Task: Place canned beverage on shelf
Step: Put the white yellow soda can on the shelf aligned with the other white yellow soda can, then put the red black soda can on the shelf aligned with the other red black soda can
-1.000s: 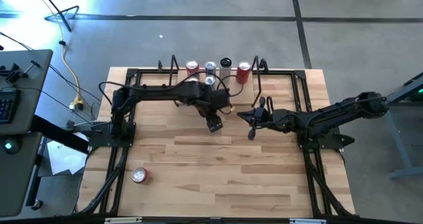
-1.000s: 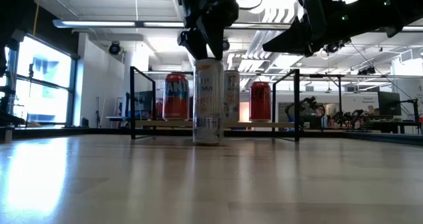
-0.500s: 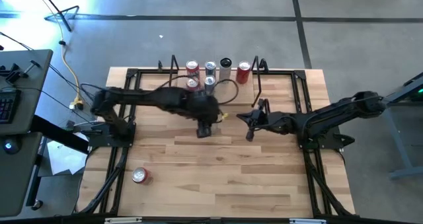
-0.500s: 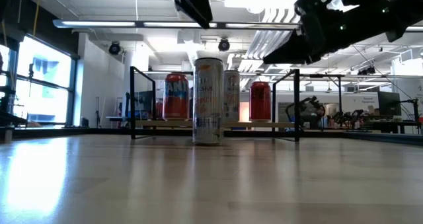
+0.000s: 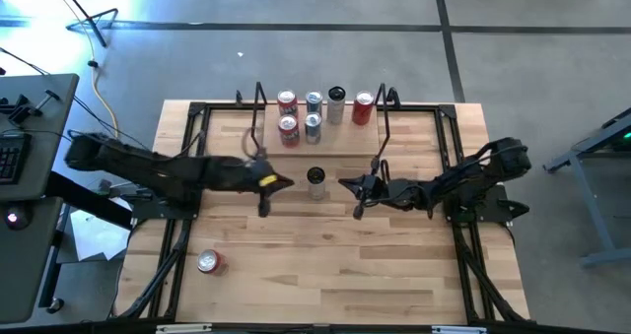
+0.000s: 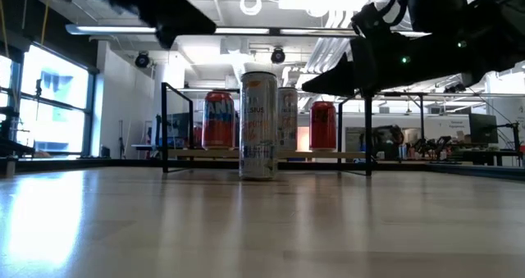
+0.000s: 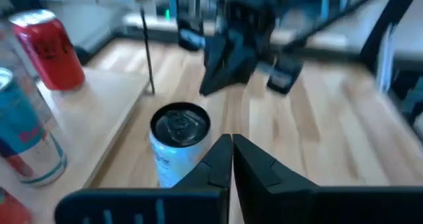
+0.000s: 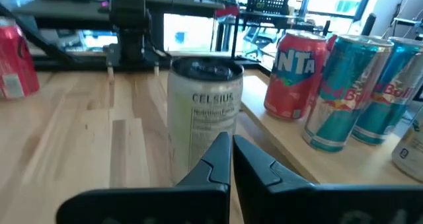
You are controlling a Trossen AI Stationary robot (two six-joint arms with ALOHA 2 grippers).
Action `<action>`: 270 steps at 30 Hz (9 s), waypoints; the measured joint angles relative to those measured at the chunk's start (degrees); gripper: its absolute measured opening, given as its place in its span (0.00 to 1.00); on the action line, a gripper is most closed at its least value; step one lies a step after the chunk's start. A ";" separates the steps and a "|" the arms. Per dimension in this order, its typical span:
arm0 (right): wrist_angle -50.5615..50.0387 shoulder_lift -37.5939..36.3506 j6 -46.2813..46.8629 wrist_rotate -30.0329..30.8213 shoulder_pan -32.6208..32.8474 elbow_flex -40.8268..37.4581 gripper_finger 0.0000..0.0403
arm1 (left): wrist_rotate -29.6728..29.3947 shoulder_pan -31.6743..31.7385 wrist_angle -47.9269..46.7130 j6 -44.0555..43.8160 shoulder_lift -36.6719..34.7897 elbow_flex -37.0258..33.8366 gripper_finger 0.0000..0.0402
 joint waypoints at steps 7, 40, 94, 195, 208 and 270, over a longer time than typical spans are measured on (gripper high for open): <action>0.17 0.45 -3.33 0.35 0.11 1.59 0.00 | 0.61 0.02 19.68 -2.73 -8.31 -17.09 0.02; -26.22 -4.32 10.50 12.90 13.38 3.90 0.02 | 1.04 0.02 22.55 -2.46 -8.60 -19.86 0.01; -30.21 12.84 4.37 8.82 0.53 31.08 0.61 | 4.09 0.04 21.78 -3.13 -8.57 -19.81 0.01; -34.27 -8.05 -14.29 -38.31 -33.10 16.88 0.08 | 4.04 0.04 20.36 -2.64 -8.53 -19.84 0.01; -32.08 -7.93 -13.22 -37.87 -32.86 17.56 0.01 | 6.99 0.04 20.25 -2.67 -8.53 -19.84 0.01; -8.09 -12.60 -14.78 -12.53 1.53 -2.40 0.00 | 20.51 -38.90 -88.82 -80.74 25.57 44.73 0.79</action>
